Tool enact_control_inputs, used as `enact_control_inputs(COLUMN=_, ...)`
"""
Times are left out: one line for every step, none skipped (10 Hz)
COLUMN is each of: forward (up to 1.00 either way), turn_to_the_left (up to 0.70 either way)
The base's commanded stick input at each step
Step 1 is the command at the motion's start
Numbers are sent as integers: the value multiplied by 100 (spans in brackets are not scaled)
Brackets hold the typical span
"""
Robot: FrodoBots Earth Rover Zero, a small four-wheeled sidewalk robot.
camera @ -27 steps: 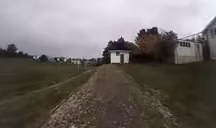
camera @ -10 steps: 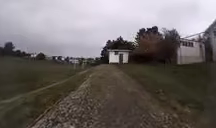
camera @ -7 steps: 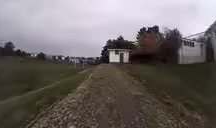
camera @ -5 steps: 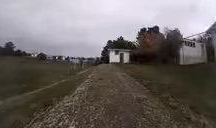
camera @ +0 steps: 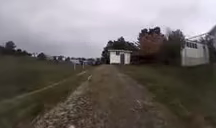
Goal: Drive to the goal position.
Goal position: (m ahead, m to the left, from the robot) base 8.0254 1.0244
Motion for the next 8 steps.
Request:
enact_control_inputs(forward=60, turn_to_the_left=-14)
enact_control_inputs(forward=60, turn_to_the_left=-13)
enact_control_inputs(forward=60, turn_to_the_left=-8)
enact_control_inputs(forward=60, turn_to_the_left=0)
enact_control_inputs(forward=60, turn_to_the_left=0)
enact_control_inputs(forward=60, turn_to_the_left=0)
enact_control_inputs(forward=60, turn_to_the_left=0)
enact_control_inputs(forward=60, turn_to_the_left=0)
